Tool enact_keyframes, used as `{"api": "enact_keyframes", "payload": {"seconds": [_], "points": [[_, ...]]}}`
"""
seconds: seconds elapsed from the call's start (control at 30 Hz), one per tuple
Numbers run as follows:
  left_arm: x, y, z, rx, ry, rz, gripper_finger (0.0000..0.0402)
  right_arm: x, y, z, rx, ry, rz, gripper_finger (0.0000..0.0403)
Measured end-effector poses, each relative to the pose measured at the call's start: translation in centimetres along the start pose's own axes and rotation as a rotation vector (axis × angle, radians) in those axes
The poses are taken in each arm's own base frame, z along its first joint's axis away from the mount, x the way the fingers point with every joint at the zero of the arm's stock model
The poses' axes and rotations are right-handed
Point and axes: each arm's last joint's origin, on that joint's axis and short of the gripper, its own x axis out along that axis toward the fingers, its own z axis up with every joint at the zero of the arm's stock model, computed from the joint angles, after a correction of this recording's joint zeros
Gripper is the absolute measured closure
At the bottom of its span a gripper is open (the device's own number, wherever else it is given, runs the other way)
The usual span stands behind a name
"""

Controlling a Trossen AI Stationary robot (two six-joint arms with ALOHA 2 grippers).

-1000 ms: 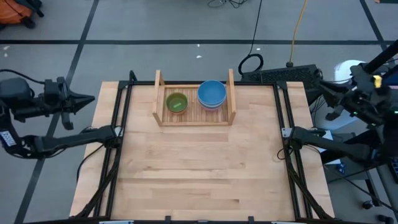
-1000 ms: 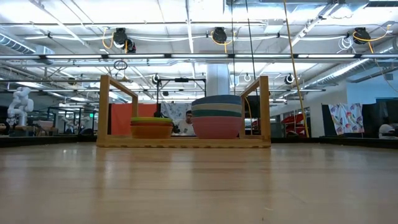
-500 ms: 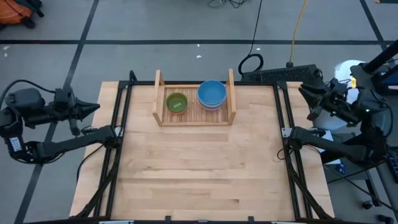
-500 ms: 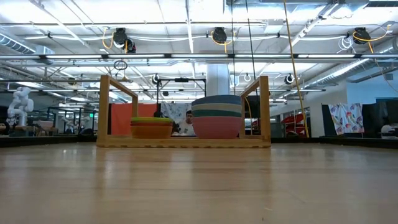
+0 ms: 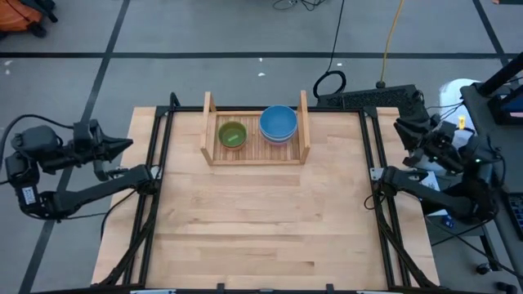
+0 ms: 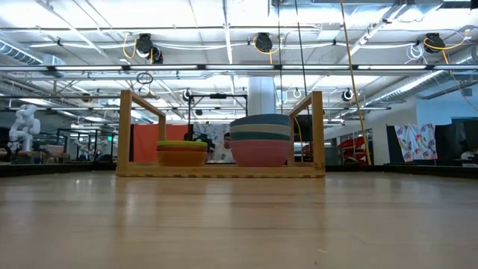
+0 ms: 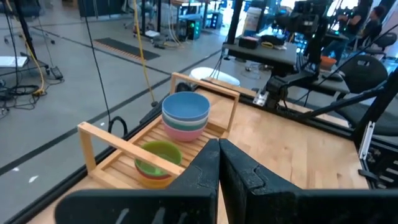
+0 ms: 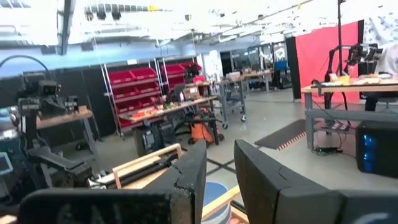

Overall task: Place and stack bowls onto a shelf
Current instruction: Return to Home Position

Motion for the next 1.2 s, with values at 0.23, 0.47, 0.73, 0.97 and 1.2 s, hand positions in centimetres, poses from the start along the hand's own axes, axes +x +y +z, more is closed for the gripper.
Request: {"api": "enact_keyframes", "payload": {"seconds": [0.23,0.47,0.73,0.97,1.2], "points": [[1.0,0.3,-1.1,-0.026,0.005,0.001,0.0394,1.0,-0.3,-2.4,0.011,-0.024,0.004,0.0325],[2.4,0.5,-1.6,-0.044,0.034,0.005,0.0394,2.7,-0.2,-4.7,0.001,0.027,0.031,0.0325],[3.5,0.6,-1.8,-0.049,0.033,-0.018,0.0394,4.8,-0.2,-7.3,-0.019,0.035,0.074,0.0325],[3.8,0.7,-2.0,-0.071,0.046,-0.029,0.0394,5.7,-0.5,-9.4,-0.001,0.077,0.067,0.0325],[3.8,0.5,-2.0,-0.074,0.052,-0.078,0.0394,5.9,-0.5,-9.7,-0.002,0.066,0.069,0.0325]]}}
